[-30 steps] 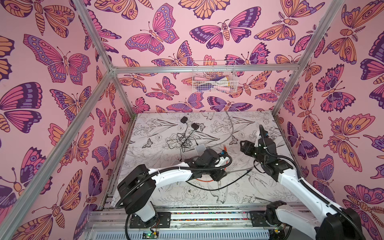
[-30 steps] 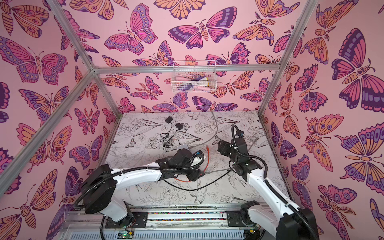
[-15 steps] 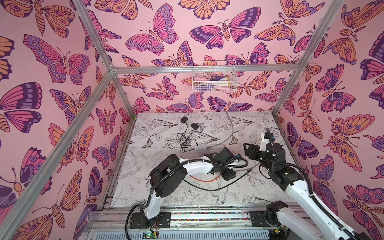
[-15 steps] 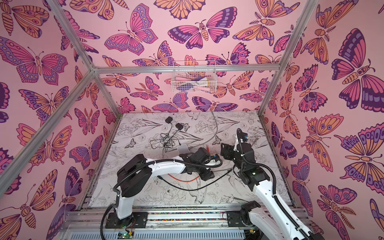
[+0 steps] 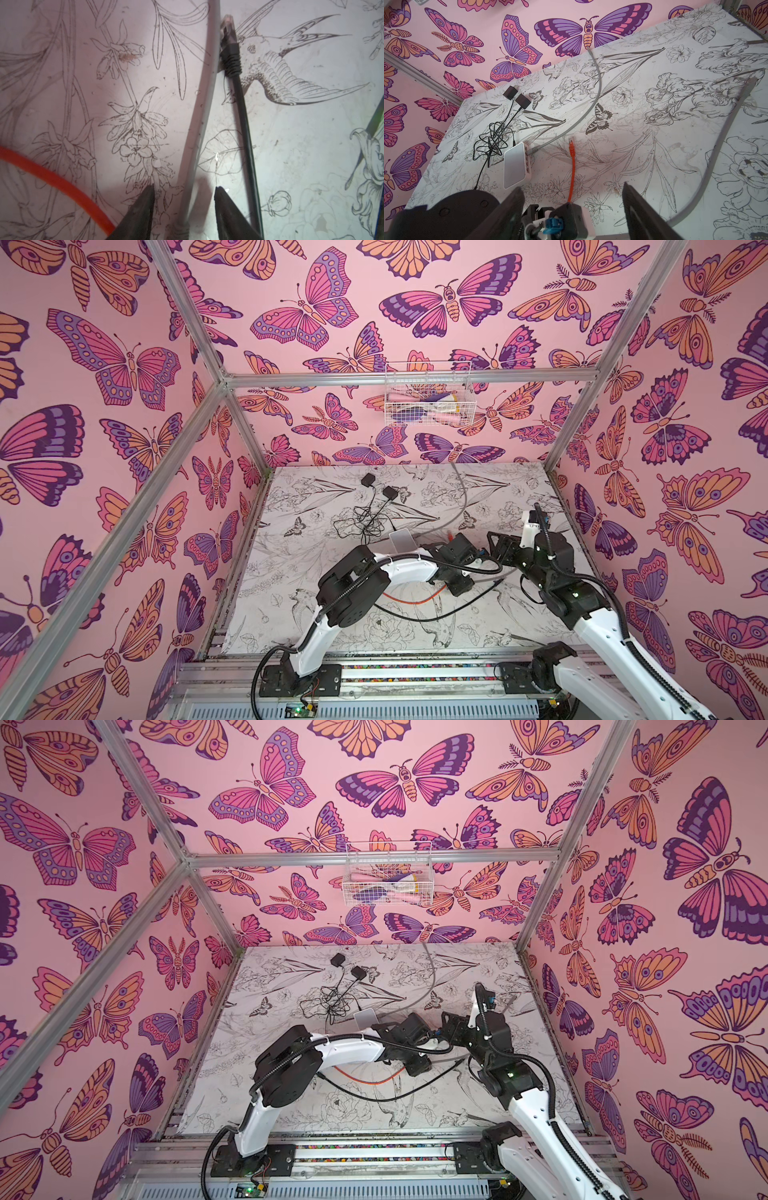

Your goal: Insert the plug into the switch port

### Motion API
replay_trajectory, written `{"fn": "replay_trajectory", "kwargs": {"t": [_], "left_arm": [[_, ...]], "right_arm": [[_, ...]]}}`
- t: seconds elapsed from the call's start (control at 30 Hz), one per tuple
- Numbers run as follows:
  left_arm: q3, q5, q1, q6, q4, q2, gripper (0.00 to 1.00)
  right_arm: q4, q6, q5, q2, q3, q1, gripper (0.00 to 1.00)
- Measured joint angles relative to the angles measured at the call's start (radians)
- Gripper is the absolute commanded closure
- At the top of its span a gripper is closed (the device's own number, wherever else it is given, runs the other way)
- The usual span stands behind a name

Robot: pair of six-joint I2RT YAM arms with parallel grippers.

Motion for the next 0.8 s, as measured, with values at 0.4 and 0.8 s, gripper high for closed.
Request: {"fn": "replay_trajectory", "kwargs": {"t": [0.4,0.8], "left_arm": [[0.034,-0.048,-0.012,0.063,-0.062,0.005,1.0],[0.111,-0.068,0.032,0.2,-0.235,-0.188,1.0]], "right_arm": [[-0.138,-0.094,0.127,-0.22,0.066,0.0,0.26],[-0.183,-0.249,0.213,-0.319,0.148,0.0,0.25]]}}
